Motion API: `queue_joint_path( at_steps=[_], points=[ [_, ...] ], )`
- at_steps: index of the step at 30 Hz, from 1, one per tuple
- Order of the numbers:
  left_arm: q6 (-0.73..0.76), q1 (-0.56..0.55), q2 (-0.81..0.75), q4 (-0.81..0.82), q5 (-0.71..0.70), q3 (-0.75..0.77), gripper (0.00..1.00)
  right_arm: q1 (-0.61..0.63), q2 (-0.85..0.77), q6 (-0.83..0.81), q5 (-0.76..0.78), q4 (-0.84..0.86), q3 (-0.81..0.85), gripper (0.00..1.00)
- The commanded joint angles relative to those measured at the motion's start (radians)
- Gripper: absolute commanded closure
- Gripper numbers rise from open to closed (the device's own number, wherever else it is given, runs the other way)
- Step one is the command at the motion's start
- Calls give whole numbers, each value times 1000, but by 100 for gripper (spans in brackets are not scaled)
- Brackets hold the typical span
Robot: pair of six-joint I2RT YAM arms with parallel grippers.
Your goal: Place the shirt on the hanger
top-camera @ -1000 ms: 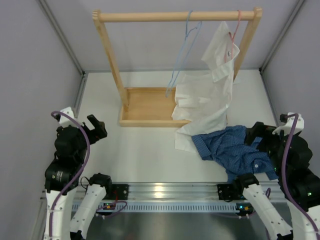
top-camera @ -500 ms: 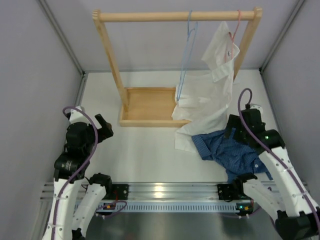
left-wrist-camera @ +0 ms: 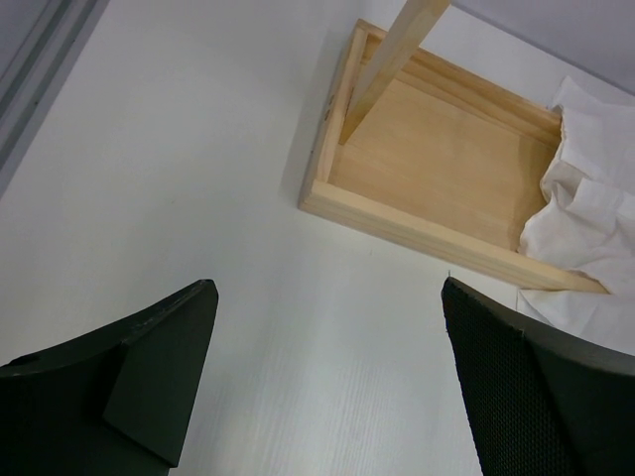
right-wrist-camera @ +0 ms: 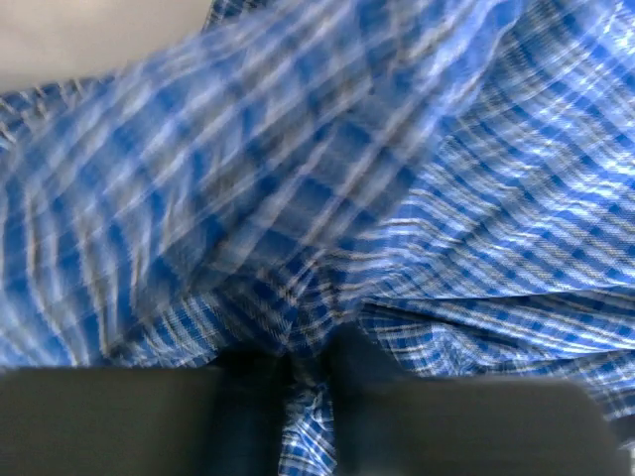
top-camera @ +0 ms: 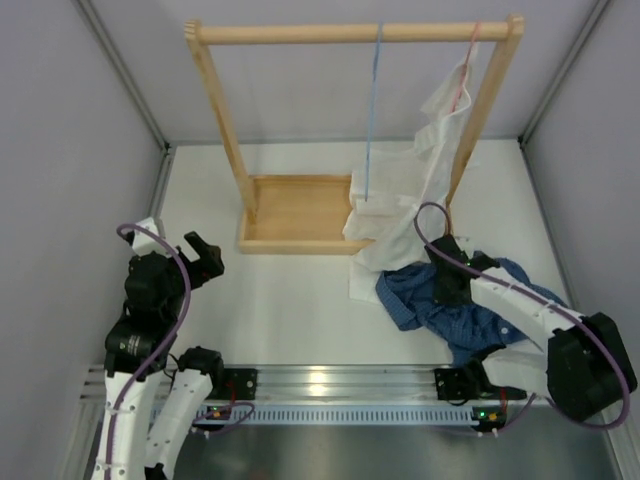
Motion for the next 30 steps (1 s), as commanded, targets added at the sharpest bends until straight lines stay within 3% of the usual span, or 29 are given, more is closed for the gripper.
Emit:
queue_joint_path(
  at_steps=[1, 4, 7, 10, 11, 12, 14, 17, 19, 20, 21, 23, 25, 30],
  points=[
    [-8, -1, -22, 52, 8, -2, 2, 89, -128, 89, 40, 45, 2, 100],
    [-8, -1, -31, 53, 8, -4, 2, 141, -346, 117, 74, -67, 32, 100],
    [-8, -1, -31, 53, 1, -2, 2, 183, -558, 89, -4, -132, 123, 100],
    [-8, -1, -36, 53, -12, -2, 2, 183, -667, 2, -302, -129, 228, 100],
    [-7, -1, -36, 53, -14, -1, 2, 183, -676, -42, -537, -99, 279, 100],
    [-10, -1, -45, 53, -20, 1, 2, 183, -666, -55, -640, -92, 311, 100],
    [-10, 1, -56, 53, -34, -1, 2, 183, -653, -63, -821, -92, 403, 100],
    [-16, 1, -79, 53, -58, -2, 2, 183, -644, -89, -974, -95, 521, 100],
    [-16, 1, -86, 56, -63, -2, 2, 183, -635, -61, -1106, 25, 548, 100],
    [-17, 1, -94, 56, -68, -2, 2, 181, -638, 54, -1261, 135, 516, 100],
    [-16, 1, -95, 59, -68, -1, 2, 183, -641, 136, -1309, 393, 491, 100],
    [-16, 1, -103, 59, -74, -1, 2, 183, -618, 305, -1368, 559, 474, 100],
    [-21, 2, -112, 62, -84, -2, 2, 183, -546, 347, -1382, 662, 503, 100],
    [-25, 1, -161, 62, -104, -7, 2, 192, -385, 346, -1270, 652, 513, 100]
  ],
)
